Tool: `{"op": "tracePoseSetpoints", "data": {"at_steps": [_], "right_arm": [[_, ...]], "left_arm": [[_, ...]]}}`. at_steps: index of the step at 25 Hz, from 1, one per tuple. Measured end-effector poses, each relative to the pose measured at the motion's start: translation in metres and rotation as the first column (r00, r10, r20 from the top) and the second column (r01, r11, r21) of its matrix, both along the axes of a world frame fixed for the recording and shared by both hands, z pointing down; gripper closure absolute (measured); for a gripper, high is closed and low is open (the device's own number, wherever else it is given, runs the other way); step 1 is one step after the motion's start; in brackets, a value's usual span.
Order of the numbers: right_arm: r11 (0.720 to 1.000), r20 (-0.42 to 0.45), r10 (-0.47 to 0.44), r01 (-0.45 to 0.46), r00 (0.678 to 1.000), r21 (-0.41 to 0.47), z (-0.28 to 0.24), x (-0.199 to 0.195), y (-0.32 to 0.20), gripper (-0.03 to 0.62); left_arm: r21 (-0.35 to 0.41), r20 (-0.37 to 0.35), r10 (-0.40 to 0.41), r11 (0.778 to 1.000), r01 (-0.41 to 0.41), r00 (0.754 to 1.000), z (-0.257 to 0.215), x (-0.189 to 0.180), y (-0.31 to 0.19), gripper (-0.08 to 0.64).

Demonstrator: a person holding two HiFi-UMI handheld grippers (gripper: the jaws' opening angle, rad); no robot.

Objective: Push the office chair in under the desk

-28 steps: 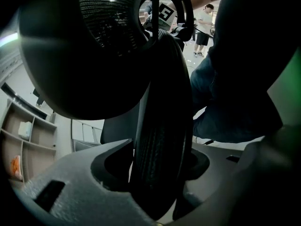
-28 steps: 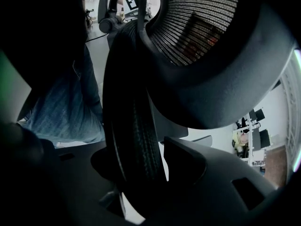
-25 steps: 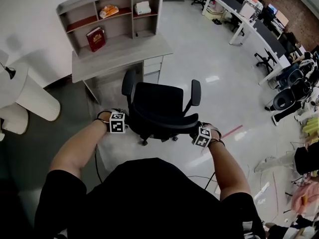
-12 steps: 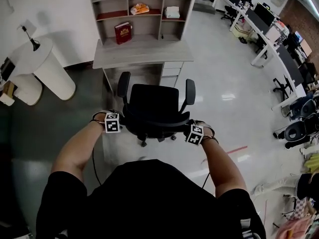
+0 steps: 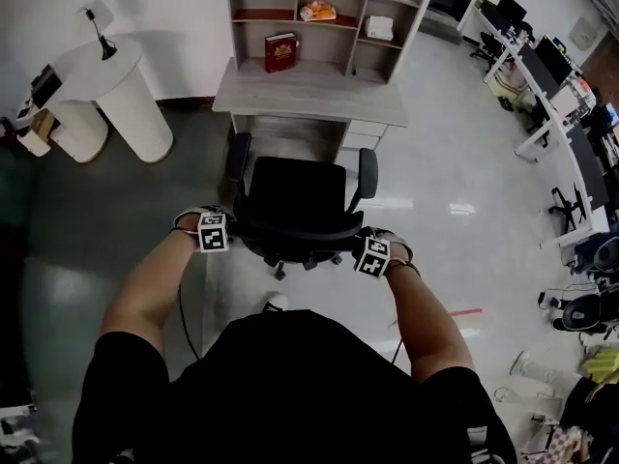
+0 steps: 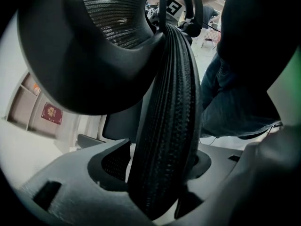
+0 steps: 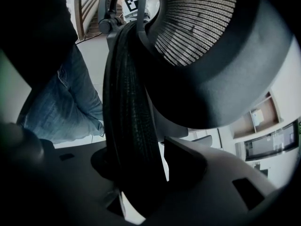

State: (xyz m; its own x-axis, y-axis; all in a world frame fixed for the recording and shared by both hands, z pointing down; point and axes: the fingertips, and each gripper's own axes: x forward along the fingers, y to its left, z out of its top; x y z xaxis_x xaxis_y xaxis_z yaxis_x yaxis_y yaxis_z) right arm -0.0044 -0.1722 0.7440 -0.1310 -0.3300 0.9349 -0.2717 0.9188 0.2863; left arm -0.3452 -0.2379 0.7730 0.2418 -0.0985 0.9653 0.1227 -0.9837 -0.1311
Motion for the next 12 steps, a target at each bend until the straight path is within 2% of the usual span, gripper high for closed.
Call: {"op": "tracePoseSetpoints", "data": {"at_steps": [12], "right_arm": [[0.998, 0.015, -0.054, 0.053, 0.998, 0.023, -0.005, -0.022, -0.012, 0.376]], "left_arm": [[0.038, -0.016, -0.088, 0.995, 0.088, 0.996, -0.004, -0.024, 0.007, 0.284]]}}
